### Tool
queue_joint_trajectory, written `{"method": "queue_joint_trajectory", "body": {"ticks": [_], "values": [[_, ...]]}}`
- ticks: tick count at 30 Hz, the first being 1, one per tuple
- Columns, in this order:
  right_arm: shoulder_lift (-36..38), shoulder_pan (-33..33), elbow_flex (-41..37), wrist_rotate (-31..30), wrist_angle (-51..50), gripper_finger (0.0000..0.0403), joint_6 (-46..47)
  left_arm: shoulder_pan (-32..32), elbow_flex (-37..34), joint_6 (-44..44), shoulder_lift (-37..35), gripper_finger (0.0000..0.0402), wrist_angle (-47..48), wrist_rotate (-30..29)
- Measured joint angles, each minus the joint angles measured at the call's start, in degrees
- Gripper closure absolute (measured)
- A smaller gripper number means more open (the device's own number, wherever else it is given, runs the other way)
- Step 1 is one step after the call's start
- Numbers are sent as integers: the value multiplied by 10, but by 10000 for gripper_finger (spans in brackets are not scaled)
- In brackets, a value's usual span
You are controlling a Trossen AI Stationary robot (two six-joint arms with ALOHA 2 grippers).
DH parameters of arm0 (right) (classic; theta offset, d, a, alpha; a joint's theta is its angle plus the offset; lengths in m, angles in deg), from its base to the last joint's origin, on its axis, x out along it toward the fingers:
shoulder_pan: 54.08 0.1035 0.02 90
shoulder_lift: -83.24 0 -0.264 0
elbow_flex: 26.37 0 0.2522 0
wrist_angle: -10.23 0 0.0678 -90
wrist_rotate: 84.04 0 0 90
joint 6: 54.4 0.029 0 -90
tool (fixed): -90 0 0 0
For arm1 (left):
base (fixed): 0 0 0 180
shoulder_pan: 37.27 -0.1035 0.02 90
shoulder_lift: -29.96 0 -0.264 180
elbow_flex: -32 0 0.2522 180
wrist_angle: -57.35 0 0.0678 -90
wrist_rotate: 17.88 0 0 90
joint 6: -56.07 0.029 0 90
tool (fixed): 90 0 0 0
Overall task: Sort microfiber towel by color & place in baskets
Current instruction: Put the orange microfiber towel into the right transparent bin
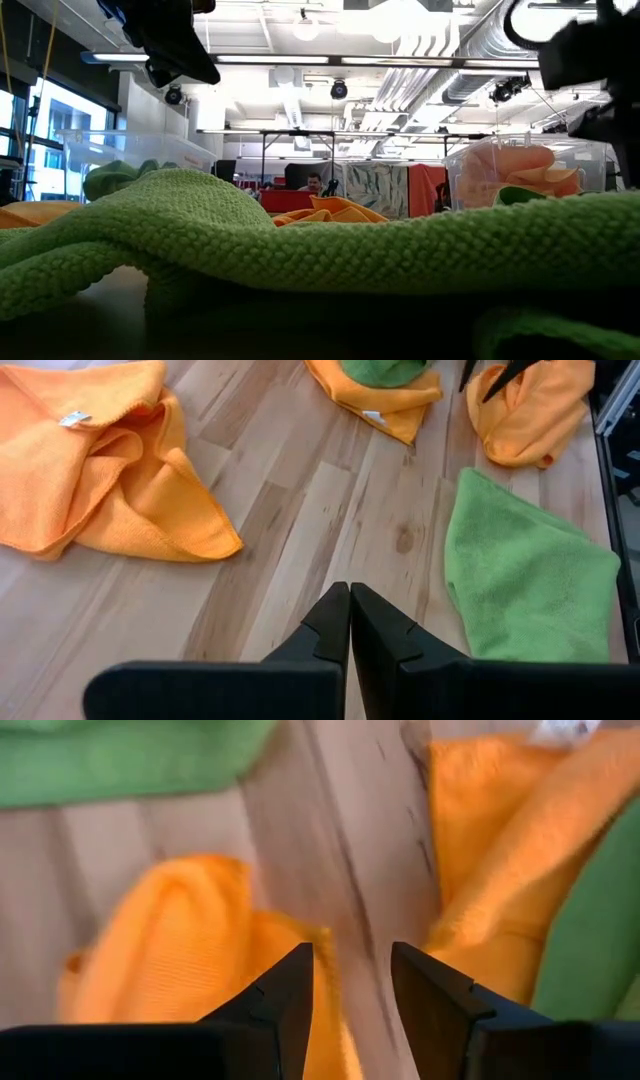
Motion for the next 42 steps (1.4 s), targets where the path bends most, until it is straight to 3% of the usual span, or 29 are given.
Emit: {"method": "queue_joint_trajectory", "body": {"ticks": [8,11,15,21,27,36,42], "values": [[0,0,-53,66,88,278,-13,0,0,0,0,401,0,0],[0,0,-55,69,95,313,-13,0,0,0,0,401,0,0],[0,0,-47,79,108,389,4,0,0,0,0,401,0,0],[5,0,-12,70,94,398,2,0,0,1,0,401,1,-8],[37,0,66,-16,0,401,-25,0,0,2,0,401,1,-15],[65,0,267,-185,-198,402,-104,0,0,0,0,401,1,-15],[65,11,383,-313,-249,402,-188,0,0,-5,0,401,0,-14]]}}
